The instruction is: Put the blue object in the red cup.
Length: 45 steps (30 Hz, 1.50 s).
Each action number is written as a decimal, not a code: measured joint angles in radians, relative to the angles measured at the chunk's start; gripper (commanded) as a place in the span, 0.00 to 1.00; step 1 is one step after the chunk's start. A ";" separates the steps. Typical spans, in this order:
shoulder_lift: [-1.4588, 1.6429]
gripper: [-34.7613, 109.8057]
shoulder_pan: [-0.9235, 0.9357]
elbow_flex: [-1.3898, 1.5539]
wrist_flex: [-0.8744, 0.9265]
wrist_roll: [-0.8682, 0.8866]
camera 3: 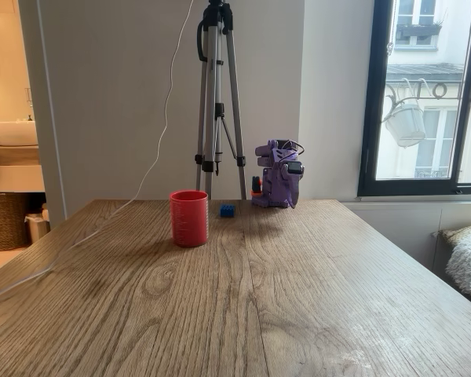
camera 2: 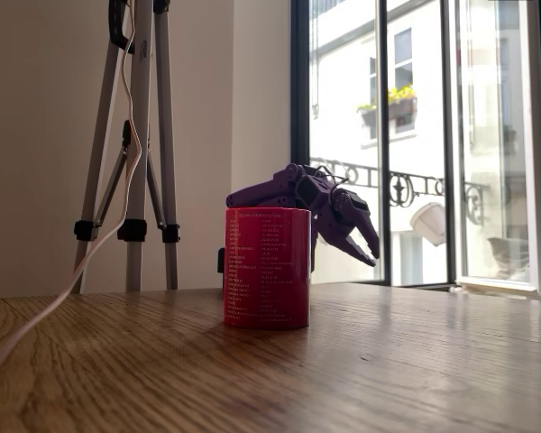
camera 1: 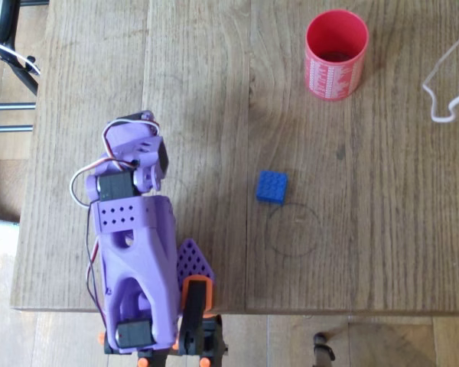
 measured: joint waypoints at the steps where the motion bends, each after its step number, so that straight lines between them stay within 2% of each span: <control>1: 0.000 0.25 0.000 0.000 0.000 0.000; 5: -0.002 0.25 0.097 0.000 -0.015 0.015; 24: -0.002 0.25 0.109 0.000 -0.015 0.015; 27: 0.006 0.25 0.114 -0.002 0.025 0.015; 29: -0.026 0.25 0.186 -0.044 0.075 -0.003; 32: -0.181 0.25 0.314 -0.181 0.129 -0.012; 37: -0.623 0.25 0.509 -0.552 0.253 0.055; 45: -1.006 0.25 0.623 -0.943 0.430 0.176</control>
